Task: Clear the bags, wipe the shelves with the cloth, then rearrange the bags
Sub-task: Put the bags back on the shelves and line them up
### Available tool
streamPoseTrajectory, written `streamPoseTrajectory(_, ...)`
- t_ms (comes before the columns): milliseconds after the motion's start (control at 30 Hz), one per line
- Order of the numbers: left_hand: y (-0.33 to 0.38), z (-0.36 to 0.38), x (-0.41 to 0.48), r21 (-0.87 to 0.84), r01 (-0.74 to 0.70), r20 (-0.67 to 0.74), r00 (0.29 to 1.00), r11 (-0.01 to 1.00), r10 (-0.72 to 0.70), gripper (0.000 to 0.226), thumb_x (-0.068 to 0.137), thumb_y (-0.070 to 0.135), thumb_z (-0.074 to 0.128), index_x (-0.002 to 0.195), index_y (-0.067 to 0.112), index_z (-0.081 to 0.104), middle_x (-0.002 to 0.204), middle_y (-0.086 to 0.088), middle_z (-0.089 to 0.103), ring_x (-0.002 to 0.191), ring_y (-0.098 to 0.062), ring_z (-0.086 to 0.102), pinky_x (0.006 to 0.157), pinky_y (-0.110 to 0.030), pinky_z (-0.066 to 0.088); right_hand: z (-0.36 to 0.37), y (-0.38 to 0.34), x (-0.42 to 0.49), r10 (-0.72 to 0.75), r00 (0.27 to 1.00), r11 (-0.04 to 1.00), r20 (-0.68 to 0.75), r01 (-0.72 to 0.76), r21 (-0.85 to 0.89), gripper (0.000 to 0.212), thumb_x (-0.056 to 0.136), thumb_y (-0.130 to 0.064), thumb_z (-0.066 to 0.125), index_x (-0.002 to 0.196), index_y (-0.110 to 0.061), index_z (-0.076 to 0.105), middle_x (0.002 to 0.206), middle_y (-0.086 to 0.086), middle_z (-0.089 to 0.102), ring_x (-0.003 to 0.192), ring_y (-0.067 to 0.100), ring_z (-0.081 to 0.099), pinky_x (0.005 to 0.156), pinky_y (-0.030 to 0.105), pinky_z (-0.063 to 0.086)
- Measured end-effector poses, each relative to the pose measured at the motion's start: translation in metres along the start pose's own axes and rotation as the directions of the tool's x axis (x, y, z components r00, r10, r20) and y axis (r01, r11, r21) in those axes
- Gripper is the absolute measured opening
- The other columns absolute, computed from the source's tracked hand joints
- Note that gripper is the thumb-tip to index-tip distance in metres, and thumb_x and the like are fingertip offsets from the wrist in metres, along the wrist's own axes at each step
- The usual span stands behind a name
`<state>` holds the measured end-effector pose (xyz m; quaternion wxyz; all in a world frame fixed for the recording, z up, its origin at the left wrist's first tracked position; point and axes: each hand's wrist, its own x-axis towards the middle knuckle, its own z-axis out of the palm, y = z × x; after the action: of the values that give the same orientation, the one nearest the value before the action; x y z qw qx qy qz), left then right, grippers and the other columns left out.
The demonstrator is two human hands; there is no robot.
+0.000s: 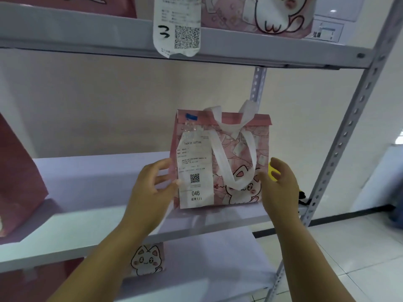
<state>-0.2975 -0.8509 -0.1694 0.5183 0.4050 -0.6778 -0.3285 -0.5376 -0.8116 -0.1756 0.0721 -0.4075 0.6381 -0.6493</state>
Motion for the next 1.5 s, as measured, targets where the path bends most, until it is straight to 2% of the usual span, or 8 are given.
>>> streamPoseTrajectory(533, -0.043, -0.187, -0.07, 0.067, 0.146, -0.404, 0.909, 0.987, -0.107, 0.013, 0.079, 0.029, 0.069, 0.087, 0.04, 0.069, 0.083, 0.009, 0.072, 0.077, -0.01, 0.069, 0.073, -0.039, 0.056, 0.137, -0.082, -0.11, -0.209, 0.806, 0.972, 0.554, 0.109, 0.208, 0.011, 0.087, -0.02, 0.064, 0.084, -0.031, 0.064, 0.082, -0.015, 0.067, 0.078, -0.006, 0.06, 0.065, 0.01, 0.047)
streamPoseTrajectory(667, -0.056, -0.247, -0.081, 0.121, 0.228, -0.533, 0.836, 0.966, -0.13, 0.015, 0.083, 0.023, 0.068, 0.091, 0.035, 0.066, 0.09, 0.011, 0.071, 0.088, -0.012, 0.066, 0.082, -0.044, 0.054, 0.193, -0.103, -0.146, -0.158, 0.715, 0.978, 0.681, 0.015, 0.21, 0.008, 0.087, -0.025, 0.064, 0.083, -0.032, 0.064, 0.08, -0.023, 0.065, 0.076, -0.005, 0.059, 0.064, 0.021, 0.049)
streamPoseTrajectory(767, -0.062, -0.291, -0.083, 0.246, 0.274, -0.609, 0.79, 0.93, -0.072, 0.029, 0.085, 0.023, 0.065, 0.112, 0.028, 0.058, 0.111, 0.009, 0.062, 0.1, -0.011, 0.058, 0.078, -0.024, 0.047, 0.233, -0.118, -0.172, -0.121, 0.679, 0.985, 0.724, -0.009, 0.173, 0.006, 0.086, -0.029, 0.064, 0.089, -0.033, 0.061, 0.084, -0.021, 0.063, 0.079, -0.001, 0.059, 0.069, 0.023, 0.05)
streamPoseTrajectory(900, -0.075, -0.345, -0.076, 0.3, 0.399, -0.662, 0.741, 0.867, -0.112, 0.058, 0.086, 0.023, 0.064, 0.138, 0.019, 0.039, 0.14, -0.002, 0.037, 0.107, -0.005, 0.042, 0.091, -0.024, 0.036, 0.28, -0.139, -0.206, -0.079, 0.637, 0.997, 0.767, 0.029, 0.078, 0.043, 0.087, -0.035, 0.063, 0.127, -0.028, 0.049, 0.12, -0.016, 0.052, 0.105, 0.005, 0.053, 0.088, 0.028, 0.049)
streamPoseTrajectory(967, -0.084, -0.366, -0.068, 0.305, 0.426, -0.614, 0.772, 0.852, -0.167, 0.064, 0.086, 0.026, 0.064, 0.141, 0.018, 0.034, 0.144, -0.003, 0.034, 0.116, -0.009, 0.042, 0.102, -0.033, 0.036, 0.296, -0.149, -0.221, -0.098, 0.626, 0.994, 0.773, 0.033, 0.1, 0.046, 0.088, -0.032, 0.062, 0.131, -0.032, 0.044, 0.119, -0.021, 0.046, 0.096, -0.01, 0.049, 0.071, 0.007, 0.046)
streamPoseTrajectory(1067, -0.097, -0.387, -0.056, 0.343, 0.415, -0.553, 0.814, 0.842, -0.176, 0.062, 0.085, 0.027, 0.064, 0.137, 0.014, 0.033, 0.139, -0.006, 0.04, 0.13, -0.022, 0.037, 0.106, -0.047, 0.035, 0.311, -0.161, -0.234, -0.109, 0.617, 0.989, 0.78, -0.011, 0.147, 0.034, 0.089, -0.023, 0.062, 0.096, -0.053, 0.049, 0.086, -0.043, 0.044, 0.07, -0.03, 0.046, 0.043, -0.004, 0.033)
streamPoseTrajectory(1267, -0.114, -0.407, -0.044, 0.335, 0.497, -0.564, 0.786, 0.801, -0.252, 0.06, 0.085, 0.031, 0.06, 0.13, 0.0, 0.036, 0.134, -0.017, 0.043, 0.123, -0.031, 0.042, 0.1, -0.052, 0.039, 0.325, -0.159, -0.246, -0.078, 0.659, 0.987, 0.748, -0.052, 0.149, 0.042, 0.085, -0.016, 0.064, 0.087, -0.055, 0.052, 0.089, -0.036, 0.06, 0.085, -0.014, 0.059, 0.06, 0.006, 0.048)
streamPoseTrajectory(1500, -0.105, -0.378, -0.034, 0.342, 0.226, -0.383, 0.92, 0.912, -0.085, 0.025, 0.085, 0.017, 0.058, 0.109, 0.026, 0.062, 0.111, 0.007, 0.063, 0.102, -0.008, 0.056, 0.075, -0.013, 0.04, 0.296, -0.151, -0.232, 0.015, 0.821, 0.991, 0.57, -0.087, 0.1, 0.057, 0.086, -0.017, 0.063, 0.083, -0.071, 0.046, 0.086, -0.05, 0.054, 0.083, -0.025, 0.053, 0.062, 0.007, 0.045)
